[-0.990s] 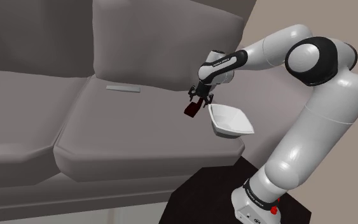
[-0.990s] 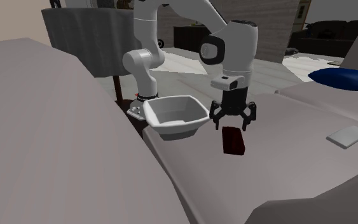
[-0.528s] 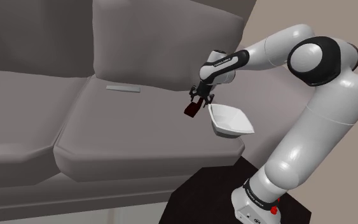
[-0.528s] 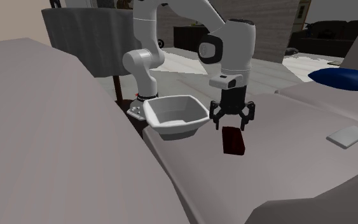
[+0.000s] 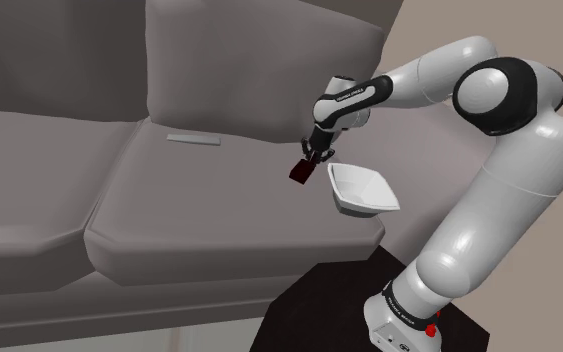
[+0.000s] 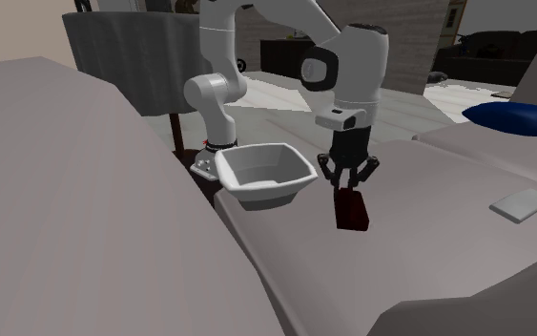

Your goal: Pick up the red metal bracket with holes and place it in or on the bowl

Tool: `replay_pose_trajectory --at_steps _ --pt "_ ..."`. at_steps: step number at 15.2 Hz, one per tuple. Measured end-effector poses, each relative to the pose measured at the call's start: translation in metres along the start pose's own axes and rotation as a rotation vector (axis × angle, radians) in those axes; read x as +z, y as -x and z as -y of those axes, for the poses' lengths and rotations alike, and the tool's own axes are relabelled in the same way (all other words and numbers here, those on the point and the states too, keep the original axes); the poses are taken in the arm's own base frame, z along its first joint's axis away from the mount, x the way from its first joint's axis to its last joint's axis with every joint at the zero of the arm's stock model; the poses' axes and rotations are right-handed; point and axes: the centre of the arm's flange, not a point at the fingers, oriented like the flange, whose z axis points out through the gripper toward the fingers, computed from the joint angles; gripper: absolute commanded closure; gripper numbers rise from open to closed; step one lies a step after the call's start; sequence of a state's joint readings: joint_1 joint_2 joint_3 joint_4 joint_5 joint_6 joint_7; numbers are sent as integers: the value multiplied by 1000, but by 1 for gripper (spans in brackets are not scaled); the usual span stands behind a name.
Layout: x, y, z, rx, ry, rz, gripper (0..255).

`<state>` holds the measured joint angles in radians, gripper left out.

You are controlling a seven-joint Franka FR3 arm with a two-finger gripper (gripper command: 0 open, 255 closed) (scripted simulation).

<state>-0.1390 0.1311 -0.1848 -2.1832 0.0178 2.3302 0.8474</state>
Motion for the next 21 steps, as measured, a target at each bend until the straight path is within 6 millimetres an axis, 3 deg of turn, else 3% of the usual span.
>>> replay_pose_trajectory --at_steps 21 --pt "-109 -2 0 0 3 2 255"
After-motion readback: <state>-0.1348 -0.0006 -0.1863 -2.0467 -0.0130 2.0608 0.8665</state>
